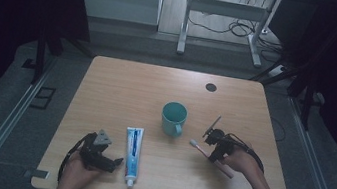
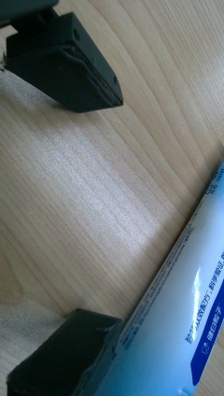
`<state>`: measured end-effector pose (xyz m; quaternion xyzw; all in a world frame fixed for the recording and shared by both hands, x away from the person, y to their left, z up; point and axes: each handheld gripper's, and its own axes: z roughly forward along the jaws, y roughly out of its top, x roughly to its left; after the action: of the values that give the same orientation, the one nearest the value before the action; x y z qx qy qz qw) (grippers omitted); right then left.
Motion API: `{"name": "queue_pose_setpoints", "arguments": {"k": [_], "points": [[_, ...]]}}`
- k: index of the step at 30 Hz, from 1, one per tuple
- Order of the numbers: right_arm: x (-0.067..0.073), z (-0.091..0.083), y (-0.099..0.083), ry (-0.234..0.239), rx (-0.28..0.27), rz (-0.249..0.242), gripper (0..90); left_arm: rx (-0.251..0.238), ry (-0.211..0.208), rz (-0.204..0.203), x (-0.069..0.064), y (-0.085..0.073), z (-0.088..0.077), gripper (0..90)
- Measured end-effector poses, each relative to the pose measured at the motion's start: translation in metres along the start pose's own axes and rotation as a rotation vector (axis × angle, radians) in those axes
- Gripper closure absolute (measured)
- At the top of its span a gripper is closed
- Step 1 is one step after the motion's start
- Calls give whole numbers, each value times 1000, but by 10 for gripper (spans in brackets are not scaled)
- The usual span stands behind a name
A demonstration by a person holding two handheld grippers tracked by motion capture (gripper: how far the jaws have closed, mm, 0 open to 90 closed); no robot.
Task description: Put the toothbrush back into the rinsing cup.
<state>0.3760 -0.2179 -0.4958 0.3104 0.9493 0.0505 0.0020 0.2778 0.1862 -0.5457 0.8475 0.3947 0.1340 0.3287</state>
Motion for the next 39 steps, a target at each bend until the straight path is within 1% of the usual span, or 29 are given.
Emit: {"name": "queue_pose_setpoints", "arguments": {"k": [6,9,10,11,15,21,24,26,30,31,32,33,39], "points": [[-4,-13,-6,23,-63,29,785,0,0,0,0,0,0,0],[-5,-17,-8,28,-87,35,785,0,1,0,0,0,0,0],[-5,-17,-8,28,-87,35,785,0,1,0,0,0,0,0],[-5,-20,-10,37,-105,43,785,0,0,0,0,0,0,0],[-4,-25,-12,34,-135,38,785,0,1,0,0,0,0,0],[-4,-36,-15,32,-199,34,785,0,0,0,0,0,0,0],[-4,-43,-16,22,-227,42,785,0,0,0,0,0,0,0],[-4,-48,-16,24,-254,47,785,0,0,1,0,0,0,0],[-3,-54,-17,18,-292,51,785,1,1,4,0,0,0,0],[-3,-55,-17,23,-305,52,785,1,0,5,0,0,0,0],[-3,-55,-17,23,-305,52,785,1,0,5,0,0,0,0],[-3,-58,-17,43,-329,56,785,1,1,5,0,0,0,0],[-5,-67,-16,62,-388,67,785,1,0,6,0,0,0,0]]}}
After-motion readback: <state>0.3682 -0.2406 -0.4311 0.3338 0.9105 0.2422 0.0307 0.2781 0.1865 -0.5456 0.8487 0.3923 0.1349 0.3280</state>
